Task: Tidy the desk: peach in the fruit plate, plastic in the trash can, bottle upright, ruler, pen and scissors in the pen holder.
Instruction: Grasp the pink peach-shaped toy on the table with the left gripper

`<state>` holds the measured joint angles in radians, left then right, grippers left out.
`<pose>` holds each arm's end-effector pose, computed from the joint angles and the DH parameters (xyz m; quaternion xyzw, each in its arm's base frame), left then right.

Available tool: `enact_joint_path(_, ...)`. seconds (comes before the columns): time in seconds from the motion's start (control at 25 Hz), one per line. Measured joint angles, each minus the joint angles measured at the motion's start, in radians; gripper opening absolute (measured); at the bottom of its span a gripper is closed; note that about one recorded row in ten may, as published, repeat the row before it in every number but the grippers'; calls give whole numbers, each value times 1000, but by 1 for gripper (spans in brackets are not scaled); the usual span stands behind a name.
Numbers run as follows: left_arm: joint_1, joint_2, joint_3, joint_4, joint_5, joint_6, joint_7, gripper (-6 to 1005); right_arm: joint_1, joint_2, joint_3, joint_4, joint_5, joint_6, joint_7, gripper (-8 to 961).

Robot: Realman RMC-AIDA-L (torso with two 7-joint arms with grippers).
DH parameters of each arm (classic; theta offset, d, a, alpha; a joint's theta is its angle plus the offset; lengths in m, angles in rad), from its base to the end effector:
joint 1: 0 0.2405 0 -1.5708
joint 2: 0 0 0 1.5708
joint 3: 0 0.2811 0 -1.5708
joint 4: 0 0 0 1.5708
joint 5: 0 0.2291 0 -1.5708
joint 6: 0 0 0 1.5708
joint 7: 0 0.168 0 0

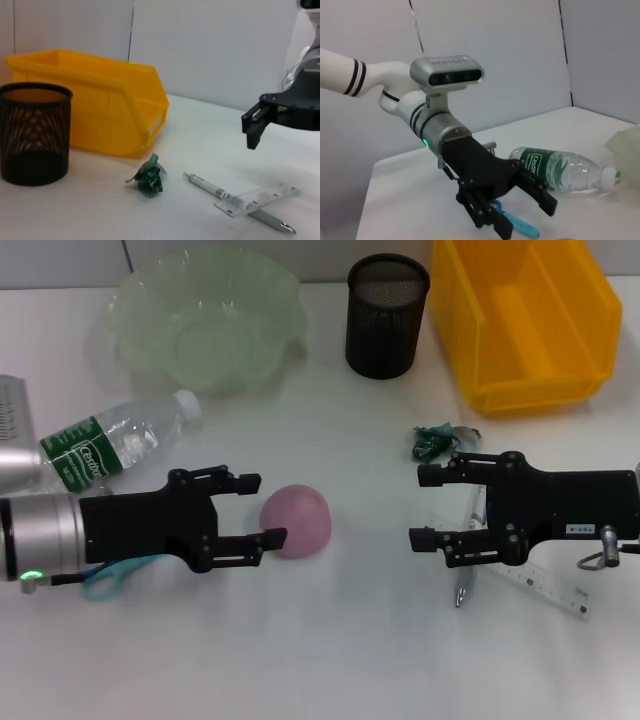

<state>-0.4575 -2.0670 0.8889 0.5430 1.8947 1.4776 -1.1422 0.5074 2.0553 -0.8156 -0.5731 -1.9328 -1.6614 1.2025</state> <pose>-0.3061 0.3321 -0.0696 -0.9580 -0.1556 -0.2106 0.1167 0.2778 0.3323 -0.0498 -0.9557 0.1352 0.2549 0.0584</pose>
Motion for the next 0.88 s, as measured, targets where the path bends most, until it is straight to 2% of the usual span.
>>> enact_joint_path(0.36,-42,-6,43,-51,-1,-114,1,776,-4,-3,2,-1,-1,0,0,813)
enact_joint_path(0.88,-72,-9,60,-80,-4,-160,32,762,-6,-7,4,-1,-2,0,0,813)
